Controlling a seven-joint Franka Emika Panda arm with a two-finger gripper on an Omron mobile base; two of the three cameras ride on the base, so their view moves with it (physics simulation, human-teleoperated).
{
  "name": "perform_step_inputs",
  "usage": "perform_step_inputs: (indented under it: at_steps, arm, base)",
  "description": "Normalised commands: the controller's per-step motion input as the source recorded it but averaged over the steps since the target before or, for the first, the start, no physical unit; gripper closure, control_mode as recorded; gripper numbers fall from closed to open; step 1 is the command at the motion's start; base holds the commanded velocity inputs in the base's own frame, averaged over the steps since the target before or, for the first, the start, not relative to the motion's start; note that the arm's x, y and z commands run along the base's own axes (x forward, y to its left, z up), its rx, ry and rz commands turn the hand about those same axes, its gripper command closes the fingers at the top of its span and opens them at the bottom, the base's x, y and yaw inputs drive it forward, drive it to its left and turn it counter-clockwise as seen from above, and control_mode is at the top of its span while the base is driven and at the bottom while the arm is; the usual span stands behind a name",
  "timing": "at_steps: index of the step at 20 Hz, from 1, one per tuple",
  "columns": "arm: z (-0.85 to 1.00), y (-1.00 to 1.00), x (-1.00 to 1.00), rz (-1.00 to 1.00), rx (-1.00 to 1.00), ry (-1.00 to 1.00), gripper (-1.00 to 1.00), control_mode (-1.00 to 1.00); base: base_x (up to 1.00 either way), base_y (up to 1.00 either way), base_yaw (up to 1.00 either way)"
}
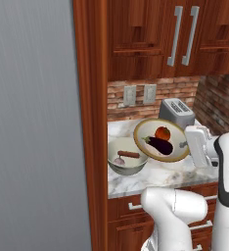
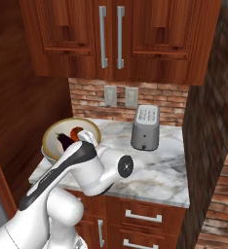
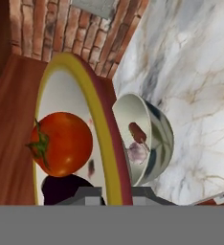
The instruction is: Place the bowl containing the tomato and eggplant in the microwave. Close the microwave door and press the start button to microwave the meal.
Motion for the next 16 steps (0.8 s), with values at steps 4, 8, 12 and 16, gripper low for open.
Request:
perform_step_inputs:
  at_steps: [4,8,12,16]
  arm:
    - [0.01,0.00,0.00,0.00,0.00,0.00,1.00,-1.00]
    - [0.02,0.00,0.00,0.00,0.00,0.04,1.00,-1.00]
    - [0.02,0.00,0.00,0.00,0.00,0.01,1.00,1.00]
    - [0.00,0.00,0.00,0.00,0.00,0.00,1.00,1.00]
  base:
    - [0.00,0.00,0.00]
    - [0.00,0.00,0.00]
    - [0.00,0.00,0.00]
    - [-0.09,-0.01,0.00]
